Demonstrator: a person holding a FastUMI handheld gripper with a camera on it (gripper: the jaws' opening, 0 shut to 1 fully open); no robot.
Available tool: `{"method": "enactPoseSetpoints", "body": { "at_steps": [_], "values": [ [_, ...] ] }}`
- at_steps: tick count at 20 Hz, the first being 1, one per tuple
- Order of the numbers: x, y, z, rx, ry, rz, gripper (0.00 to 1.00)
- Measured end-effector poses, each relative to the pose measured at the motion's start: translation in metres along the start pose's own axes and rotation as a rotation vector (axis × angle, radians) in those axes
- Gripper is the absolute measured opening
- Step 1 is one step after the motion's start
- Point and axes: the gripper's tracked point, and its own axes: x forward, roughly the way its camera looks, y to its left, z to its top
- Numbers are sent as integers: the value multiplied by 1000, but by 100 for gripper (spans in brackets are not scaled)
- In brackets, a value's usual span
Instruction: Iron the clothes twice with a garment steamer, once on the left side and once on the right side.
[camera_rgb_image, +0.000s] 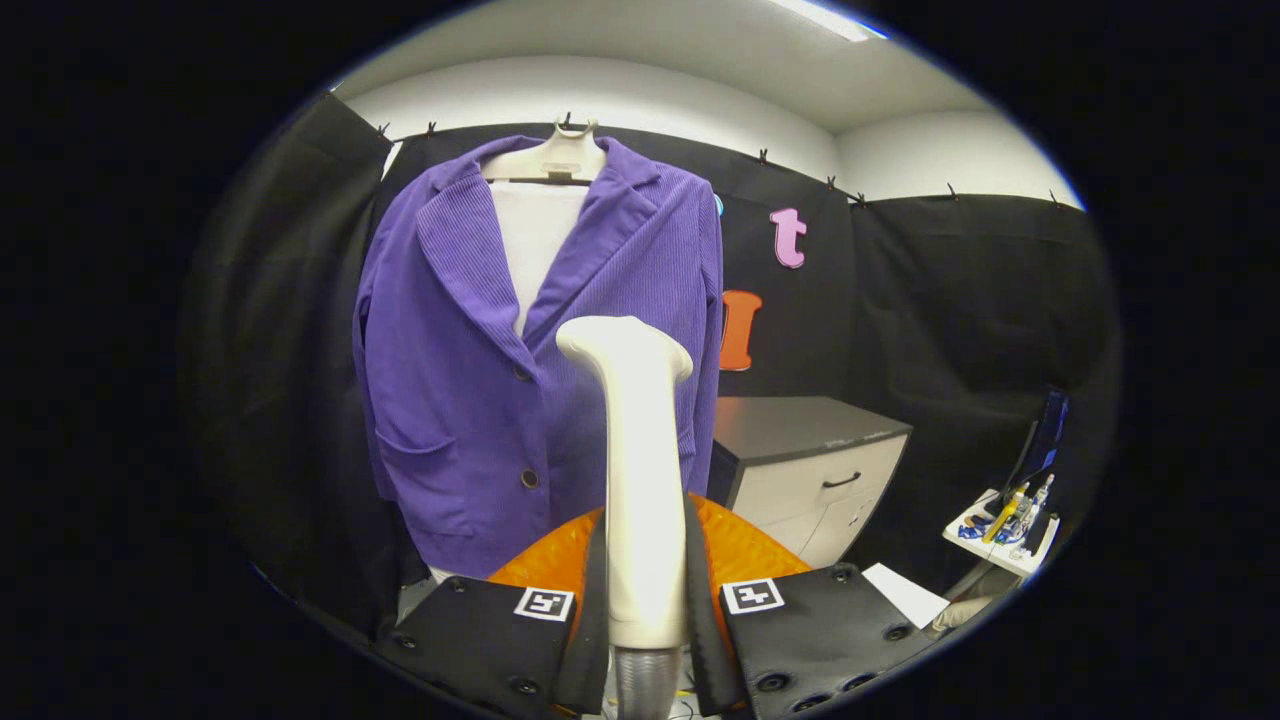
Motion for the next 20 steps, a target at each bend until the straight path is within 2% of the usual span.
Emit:
{"method": "enactPoseSetpoints", "body": {
  "at_steps": [9, 20],
  "values": [
    [-2, 56, 82, -15, -144, 74, 41],
    [15, 113, 104, -58, -182, 140, 41]
  ]
}}
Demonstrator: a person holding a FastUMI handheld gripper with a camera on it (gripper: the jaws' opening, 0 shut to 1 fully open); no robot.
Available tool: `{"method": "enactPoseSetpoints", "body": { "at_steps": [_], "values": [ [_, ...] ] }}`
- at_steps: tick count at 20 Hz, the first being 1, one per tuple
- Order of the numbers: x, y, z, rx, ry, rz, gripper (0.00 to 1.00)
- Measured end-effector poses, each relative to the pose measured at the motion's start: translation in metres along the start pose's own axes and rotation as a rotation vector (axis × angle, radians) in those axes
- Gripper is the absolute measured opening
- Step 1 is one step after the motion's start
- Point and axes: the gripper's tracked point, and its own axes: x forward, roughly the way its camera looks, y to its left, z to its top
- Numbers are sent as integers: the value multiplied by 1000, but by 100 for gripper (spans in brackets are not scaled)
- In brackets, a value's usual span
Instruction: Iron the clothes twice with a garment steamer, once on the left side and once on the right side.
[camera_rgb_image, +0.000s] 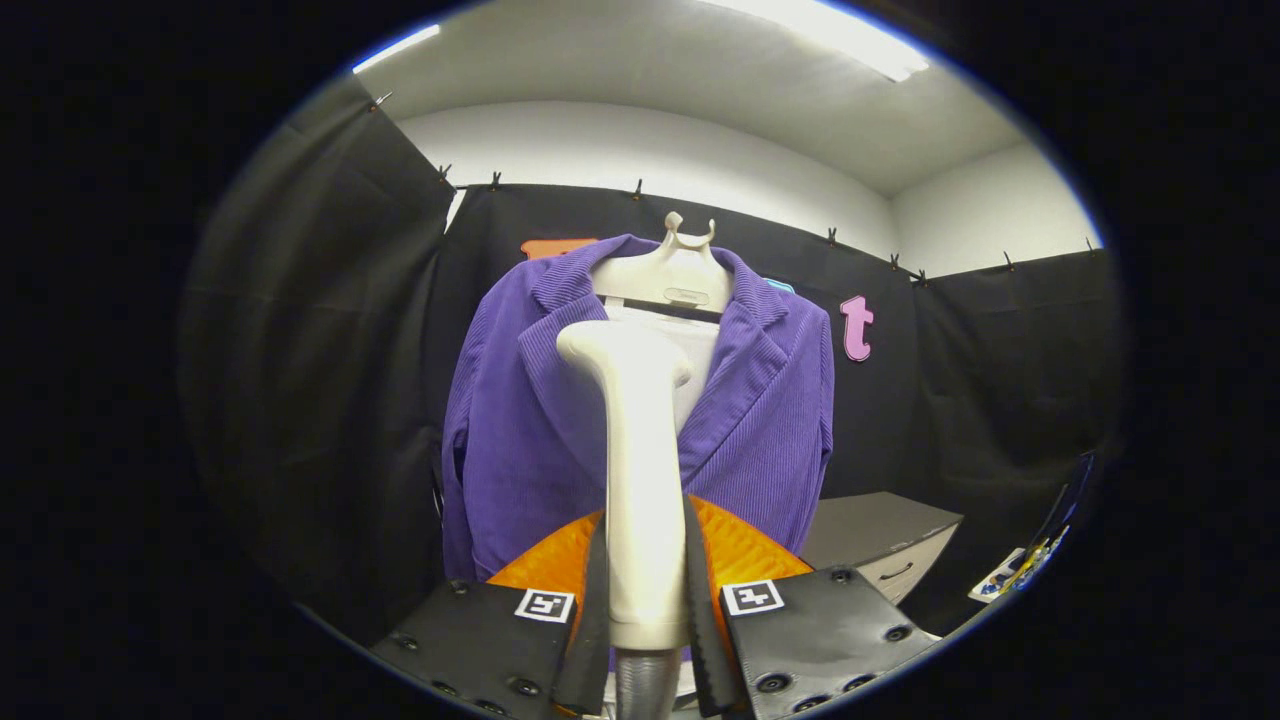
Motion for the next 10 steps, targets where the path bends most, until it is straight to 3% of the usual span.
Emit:
{"method": "enactPoseSetpoints", "body": {
  "at_steps": [10],
  "values": [
    [4, 13, -28, -47, 30, 0, 41]
  ]
}}
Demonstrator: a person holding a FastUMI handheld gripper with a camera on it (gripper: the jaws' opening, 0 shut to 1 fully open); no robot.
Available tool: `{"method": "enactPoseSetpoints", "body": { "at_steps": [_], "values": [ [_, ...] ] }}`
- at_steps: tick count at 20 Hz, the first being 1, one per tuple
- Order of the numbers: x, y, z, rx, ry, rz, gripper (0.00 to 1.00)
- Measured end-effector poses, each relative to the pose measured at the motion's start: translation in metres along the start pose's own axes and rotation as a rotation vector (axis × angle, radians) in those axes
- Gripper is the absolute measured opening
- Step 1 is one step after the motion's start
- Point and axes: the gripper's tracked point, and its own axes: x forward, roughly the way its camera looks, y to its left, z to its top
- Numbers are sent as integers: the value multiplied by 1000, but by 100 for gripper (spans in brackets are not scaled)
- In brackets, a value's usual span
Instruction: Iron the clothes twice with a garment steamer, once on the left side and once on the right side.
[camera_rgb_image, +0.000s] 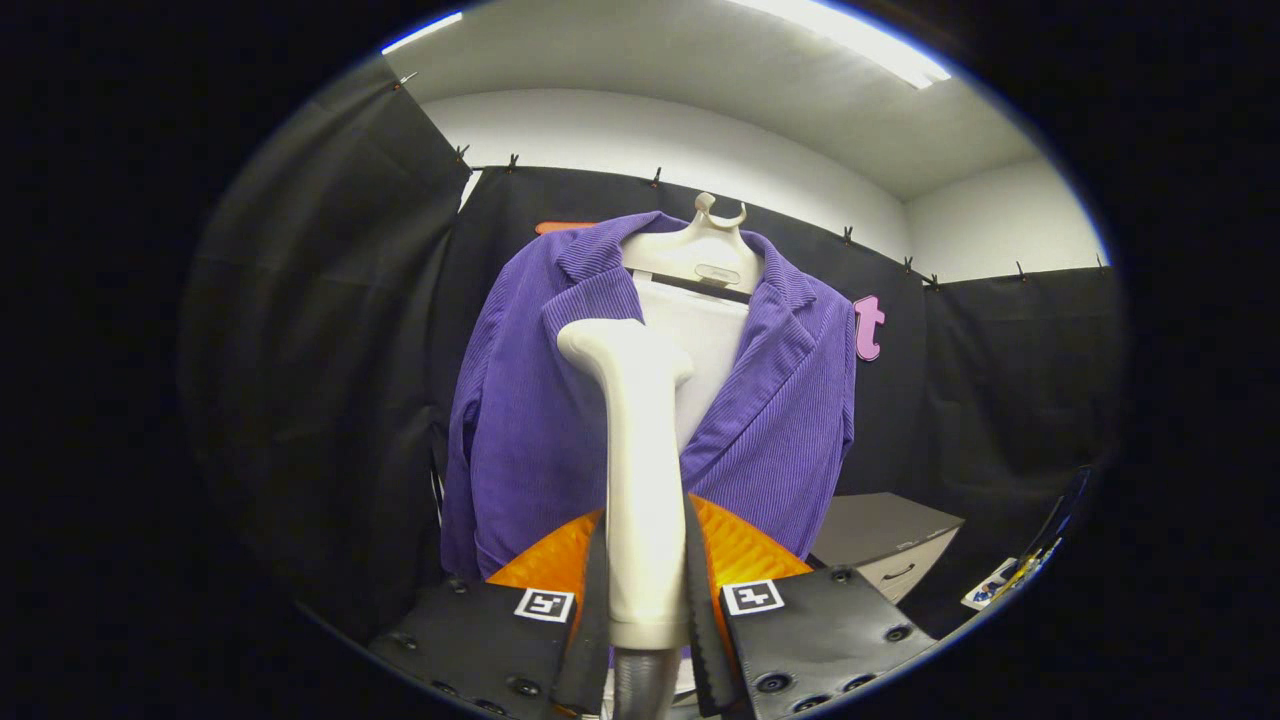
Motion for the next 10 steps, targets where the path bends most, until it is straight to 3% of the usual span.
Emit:
{"method": "enactPoseSetpoints", "body": {
  "at_steps": [10],
  "values": [
    [-24, 5, -55, -17, 89, 14, 41]
  ]
}}
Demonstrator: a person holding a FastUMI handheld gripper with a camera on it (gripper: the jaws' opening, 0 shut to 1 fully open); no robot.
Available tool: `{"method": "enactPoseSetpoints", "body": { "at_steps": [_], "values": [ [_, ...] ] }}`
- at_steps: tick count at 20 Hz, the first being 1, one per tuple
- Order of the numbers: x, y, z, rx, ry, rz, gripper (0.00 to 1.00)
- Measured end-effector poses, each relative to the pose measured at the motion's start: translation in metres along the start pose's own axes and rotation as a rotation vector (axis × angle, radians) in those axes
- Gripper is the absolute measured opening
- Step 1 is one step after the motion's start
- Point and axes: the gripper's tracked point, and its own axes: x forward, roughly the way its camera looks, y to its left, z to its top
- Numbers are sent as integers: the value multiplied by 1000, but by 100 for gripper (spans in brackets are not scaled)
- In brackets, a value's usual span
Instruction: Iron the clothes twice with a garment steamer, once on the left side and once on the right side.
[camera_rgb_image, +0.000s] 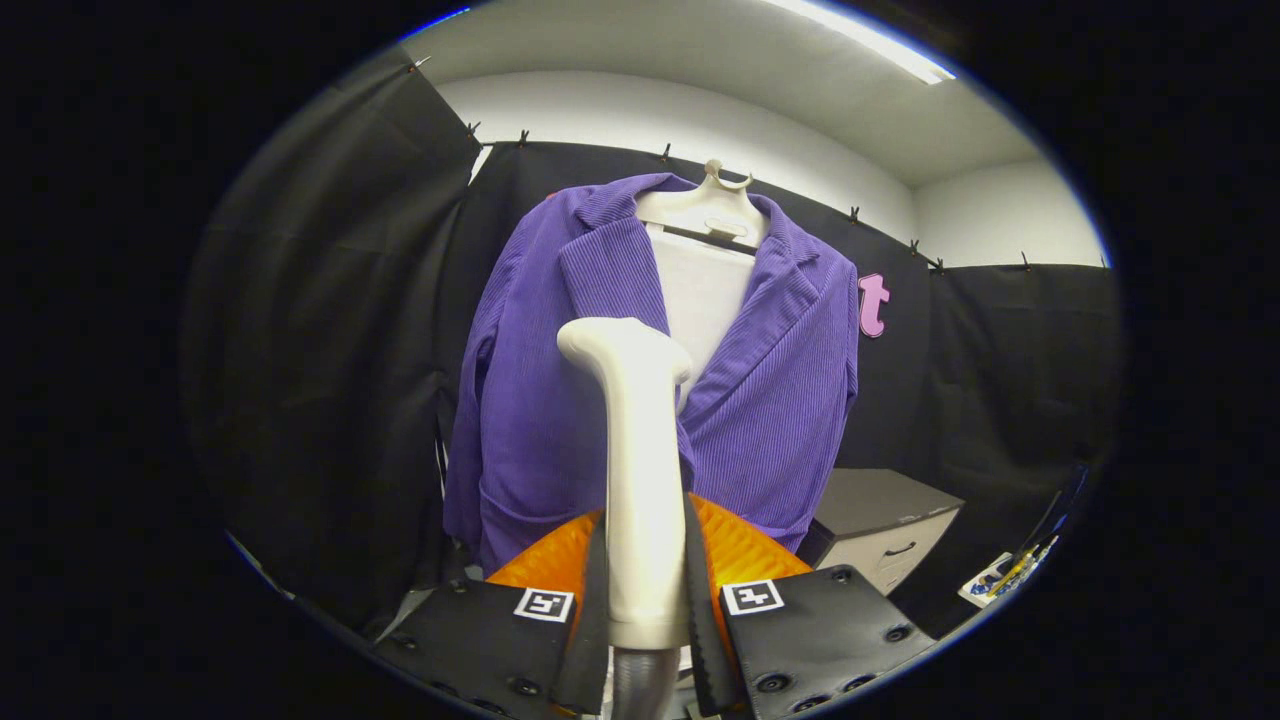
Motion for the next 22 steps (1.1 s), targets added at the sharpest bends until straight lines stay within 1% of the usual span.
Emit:
{"method": "enactPoseSetpoints", "body": {
  "at_steps": [10, 16, 22],
  "values": [
    [-26, 8, -66, -50, 94, 20, 41],
    [-28, 19, -111, -16, 192, 44, 41],
    [-31, 24, -142, -35, 239, 51, 41]
  ]
}}
